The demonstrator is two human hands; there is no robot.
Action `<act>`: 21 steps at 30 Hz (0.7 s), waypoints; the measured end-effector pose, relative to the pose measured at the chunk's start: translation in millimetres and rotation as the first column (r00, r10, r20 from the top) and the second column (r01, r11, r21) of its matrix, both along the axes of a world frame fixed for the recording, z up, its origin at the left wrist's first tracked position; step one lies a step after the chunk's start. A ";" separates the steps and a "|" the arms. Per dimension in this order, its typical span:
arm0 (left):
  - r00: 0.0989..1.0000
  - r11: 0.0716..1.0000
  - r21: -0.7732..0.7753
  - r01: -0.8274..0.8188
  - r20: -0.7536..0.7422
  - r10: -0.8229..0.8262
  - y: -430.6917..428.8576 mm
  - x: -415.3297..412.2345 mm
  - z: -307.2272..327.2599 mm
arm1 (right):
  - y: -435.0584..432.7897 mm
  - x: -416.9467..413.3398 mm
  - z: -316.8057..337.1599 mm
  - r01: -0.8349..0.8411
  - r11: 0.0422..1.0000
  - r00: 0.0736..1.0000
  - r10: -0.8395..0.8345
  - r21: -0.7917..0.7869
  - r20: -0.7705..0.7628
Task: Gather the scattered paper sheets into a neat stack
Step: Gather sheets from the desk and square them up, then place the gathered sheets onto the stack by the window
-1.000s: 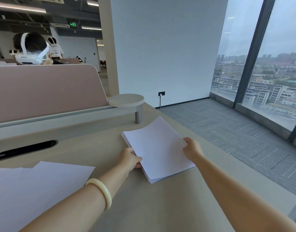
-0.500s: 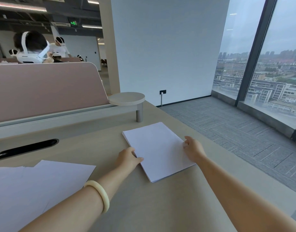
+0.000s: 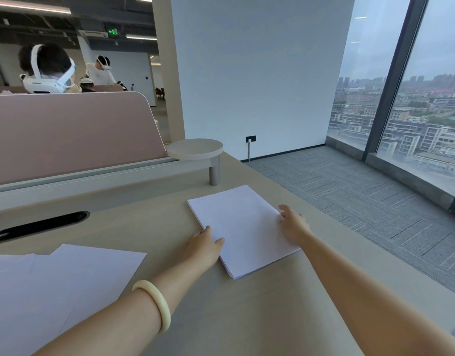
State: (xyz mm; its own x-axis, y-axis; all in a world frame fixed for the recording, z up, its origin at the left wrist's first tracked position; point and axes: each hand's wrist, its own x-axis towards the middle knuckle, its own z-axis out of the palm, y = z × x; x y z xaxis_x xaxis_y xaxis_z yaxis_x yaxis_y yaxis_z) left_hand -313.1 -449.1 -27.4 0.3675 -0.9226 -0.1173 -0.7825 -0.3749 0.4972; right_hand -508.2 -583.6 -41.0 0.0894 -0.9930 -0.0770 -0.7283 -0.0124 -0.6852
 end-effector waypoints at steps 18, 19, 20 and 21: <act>0.994 0.957 -0.281 -0.071 -0.105 0.043 47.7 22.2 40.3 | 81.2 15.5 67.6 -0.186 0.954 0.981 0.195 -0.235 0.015; 0.993 0.954 -0.290 -0.080 -0.105 0.051 54.6 25.4 43.8 | 88.8 19.8 73.0 -0.198 0.950 0.978 0.210 -0.243 0.022; 0.993 0.951 -0.298 -0.087 -0.107 0.057 61.2 29.0 46.8 | 95.3 24.1 77.4 -0.208 0.946 0.974 0.223 -0.249 0.034; 0.992 0.947 -0.306 -0.098 -0.109 0.067 68.7 33.8 50.0 | 102.8 29.2 82.1 -0.216 0.942 0.971 0.236 -0.255 0.049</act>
